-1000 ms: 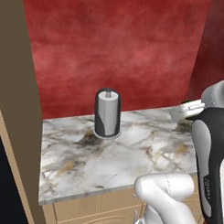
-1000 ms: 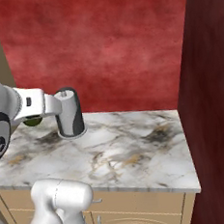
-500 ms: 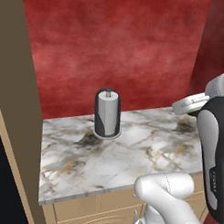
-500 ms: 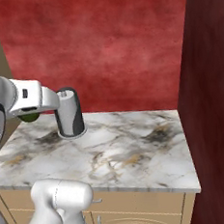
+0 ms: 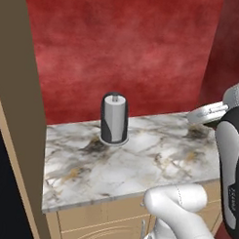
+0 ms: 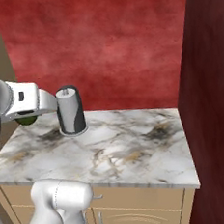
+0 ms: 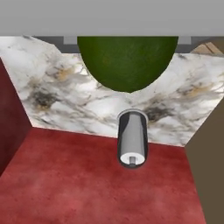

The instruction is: Place the liquors on the top shelf of the fridge to keep them out of children's reach, and place the lime on lower shelves for easy access.

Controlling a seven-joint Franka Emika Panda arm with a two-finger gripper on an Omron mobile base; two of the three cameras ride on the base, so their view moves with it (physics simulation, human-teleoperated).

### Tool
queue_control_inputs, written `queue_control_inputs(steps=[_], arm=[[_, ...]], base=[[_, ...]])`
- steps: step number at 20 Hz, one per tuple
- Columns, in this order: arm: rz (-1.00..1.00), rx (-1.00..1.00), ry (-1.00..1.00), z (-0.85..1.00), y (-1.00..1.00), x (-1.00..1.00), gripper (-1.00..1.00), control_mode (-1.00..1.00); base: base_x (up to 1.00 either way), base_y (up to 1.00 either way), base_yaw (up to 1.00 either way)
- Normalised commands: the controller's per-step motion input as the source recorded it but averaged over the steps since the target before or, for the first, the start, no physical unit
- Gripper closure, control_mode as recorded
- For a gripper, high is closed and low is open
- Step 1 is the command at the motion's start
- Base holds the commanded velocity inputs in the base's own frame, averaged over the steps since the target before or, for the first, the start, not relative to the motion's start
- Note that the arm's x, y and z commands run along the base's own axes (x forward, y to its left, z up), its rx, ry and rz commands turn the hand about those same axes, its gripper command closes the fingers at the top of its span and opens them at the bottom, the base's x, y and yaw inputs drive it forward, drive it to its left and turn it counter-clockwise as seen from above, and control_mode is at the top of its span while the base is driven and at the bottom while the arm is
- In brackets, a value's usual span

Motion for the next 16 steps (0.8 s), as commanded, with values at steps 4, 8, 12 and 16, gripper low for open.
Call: queue_control_inputs(steps=[4, 8, 12, 16], arm=[[0.00, 0.00, 0.00, 0.00, 0.00, 0.00, 1.00, 1.00], [0.00, 0.00, 0.00, 0.00, 0.00, 0.00, 1.00, 1.00], [0.00, 0.00, 0.00, 0.00, 0.00, 0.00, 1.00, 1.00], [0.00, 0.00, 0.00, 0.00, 0.00, 0.00, 1.00, 1.00]], base=[[-0.59, 0.00, 0.05], [-0.71, 0.00, 0.13], [-0.81, 0.00, 0.21], [-0.84, 0.00, 0.23]])
